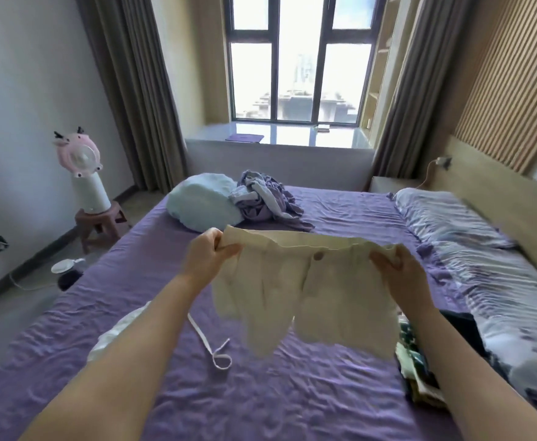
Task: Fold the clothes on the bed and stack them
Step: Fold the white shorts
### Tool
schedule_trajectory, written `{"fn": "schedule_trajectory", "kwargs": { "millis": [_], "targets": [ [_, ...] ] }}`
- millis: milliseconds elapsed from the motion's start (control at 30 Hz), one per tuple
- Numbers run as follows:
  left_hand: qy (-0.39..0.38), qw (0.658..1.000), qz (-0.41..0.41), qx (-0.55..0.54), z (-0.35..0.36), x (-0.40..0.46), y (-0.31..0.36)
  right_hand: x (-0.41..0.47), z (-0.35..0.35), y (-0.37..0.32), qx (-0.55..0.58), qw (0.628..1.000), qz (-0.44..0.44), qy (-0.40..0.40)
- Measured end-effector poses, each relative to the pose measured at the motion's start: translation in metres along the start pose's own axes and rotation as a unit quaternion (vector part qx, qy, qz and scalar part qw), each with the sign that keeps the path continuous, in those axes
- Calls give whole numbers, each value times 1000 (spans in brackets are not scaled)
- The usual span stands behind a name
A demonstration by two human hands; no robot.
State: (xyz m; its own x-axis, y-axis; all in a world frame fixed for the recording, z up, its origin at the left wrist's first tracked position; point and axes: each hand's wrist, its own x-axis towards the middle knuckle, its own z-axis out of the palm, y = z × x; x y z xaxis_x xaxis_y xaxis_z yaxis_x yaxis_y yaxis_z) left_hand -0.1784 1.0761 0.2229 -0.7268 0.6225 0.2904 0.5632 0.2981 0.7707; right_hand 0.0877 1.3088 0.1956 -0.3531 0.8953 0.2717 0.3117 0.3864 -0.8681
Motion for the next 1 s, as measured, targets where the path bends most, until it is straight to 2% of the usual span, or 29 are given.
{"fn": "schedule_trajectory", "kwargs": {
  "millis": [100, 167, 267, 333, 433, 533, 633, 767, 933, 1000],
  "targets": [
    [-7, 997, 68, 23, -22, 5, 26, 2, -17, -35, -46, 998, -46, 23],
    [-49, 996, 74, 13, -37, 8, 37, 7, -29, -57, -38, 998, -44, 33],
    [-81, 992, 89, -25, -60, 12, 46, 11, -45, -85, 34, 998, -31, -34],
    [-55, 995, 82, -25, -70, 11, 50, 10, -49, -99, 34, 997, -45, -53],
    [37, 998, 57, 3, -76, 8, 55, 7, -47, -118, -11, 997, -82, 9],
    [102, 989, 93, 60, -82, 5, 57, 4, -43, -134, -31, 992, -115, 51],
    [95, 978, 106, 153, -99, 8, 54, -1, -41, -138, -44, 990, -125, 41],
    [70, 963, 125, 227, -110, 16, 43, -7, -32, -142, -87, 989, -121, -16],
    [59, 980, 106, 154, -106, 31, 39, -15, -13, -144, -74, 994, -78, -8],
    [61, 990, 74, 105, -98, 32, 41, -17, -4, -144, -62, 997, -44, 0]
  ]
}}
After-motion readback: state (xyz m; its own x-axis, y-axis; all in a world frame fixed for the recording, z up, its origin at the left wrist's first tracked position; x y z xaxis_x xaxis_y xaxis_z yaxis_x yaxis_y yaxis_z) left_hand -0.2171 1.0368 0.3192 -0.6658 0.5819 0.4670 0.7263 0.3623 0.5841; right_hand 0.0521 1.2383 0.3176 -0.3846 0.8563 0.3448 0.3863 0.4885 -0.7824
